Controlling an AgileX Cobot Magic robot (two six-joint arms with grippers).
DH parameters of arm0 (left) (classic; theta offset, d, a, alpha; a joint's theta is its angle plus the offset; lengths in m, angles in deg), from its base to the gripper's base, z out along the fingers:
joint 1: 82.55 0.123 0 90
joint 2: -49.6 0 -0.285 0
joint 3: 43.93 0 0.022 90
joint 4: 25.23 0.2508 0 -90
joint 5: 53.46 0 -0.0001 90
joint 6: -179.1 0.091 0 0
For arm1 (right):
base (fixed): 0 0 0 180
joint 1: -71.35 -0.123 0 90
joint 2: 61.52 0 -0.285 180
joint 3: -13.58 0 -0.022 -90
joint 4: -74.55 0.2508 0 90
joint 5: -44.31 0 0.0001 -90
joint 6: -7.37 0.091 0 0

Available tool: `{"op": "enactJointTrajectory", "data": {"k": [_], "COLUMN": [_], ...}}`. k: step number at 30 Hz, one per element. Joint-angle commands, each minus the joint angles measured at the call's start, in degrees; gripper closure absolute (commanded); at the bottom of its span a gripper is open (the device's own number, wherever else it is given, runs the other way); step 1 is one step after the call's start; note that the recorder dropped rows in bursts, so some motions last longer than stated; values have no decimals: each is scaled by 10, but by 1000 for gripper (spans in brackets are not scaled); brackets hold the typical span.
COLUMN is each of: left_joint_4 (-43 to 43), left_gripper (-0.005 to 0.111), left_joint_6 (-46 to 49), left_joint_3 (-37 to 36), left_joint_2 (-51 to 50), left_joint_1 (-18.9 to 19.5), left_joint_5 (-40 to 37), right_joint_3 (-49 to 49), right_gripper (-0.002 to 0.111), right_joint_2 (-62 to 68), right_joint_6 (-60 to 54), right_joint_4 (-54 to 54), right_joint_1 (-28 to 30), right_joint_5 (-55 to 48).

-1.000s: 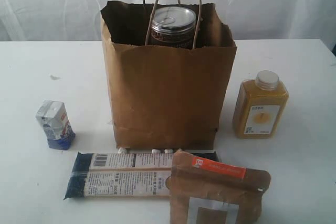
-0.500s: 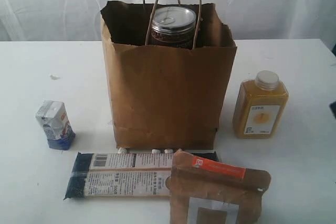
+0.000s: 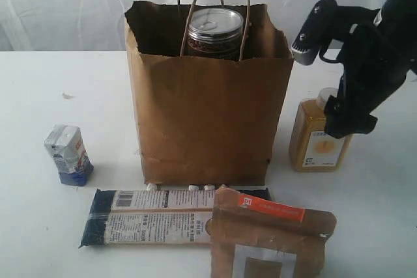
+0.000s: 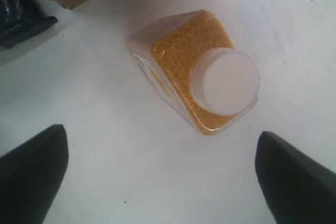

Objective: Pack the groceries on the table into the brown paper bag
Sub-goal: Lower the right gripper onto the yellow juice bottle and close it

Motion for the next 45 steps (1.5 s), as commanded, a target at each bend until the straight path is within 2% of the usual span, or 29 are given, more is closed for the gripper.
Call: {"op": "enactJointTrajectory", "data": {"k": [1,5,23,25,27,32,35,45], "left_joint_4": [-1,-1,-1,-1,-1,-1,-1,-1], "left_gripper": [107,107,107,107,107,107,107,107], "left_joint_6": [2,2,2,2,2,2,2,2], "left_joint_3": [-3,-3,-3,-3,-3,-3,-3,-3], "left_joint_2": [3,3,3,3,3,3,3,3], "left_joint_1": [2,2,2,2,2,2,2,2], "left_joint_5": [2,2,2,2,2,2,2,2], "right_joint_3": [3,3,3,3,3,3,3,3], "right_gripper": [19,19,20,27,40,86,107,108], "right_joint_2": [13,19,148,149,149,149,149,87], "right_joint_6": [-23,-92,-105,-103,-100,-68,-53,47], "right_joint_4": [-61,-59,-64,-67,-70,-74,-74,-74], "right_joint_1": [-1,-1,-1,-1,-1,-1,-1,-1], "right_joint_5": [20,55,97,97,96,82,67,47]}}
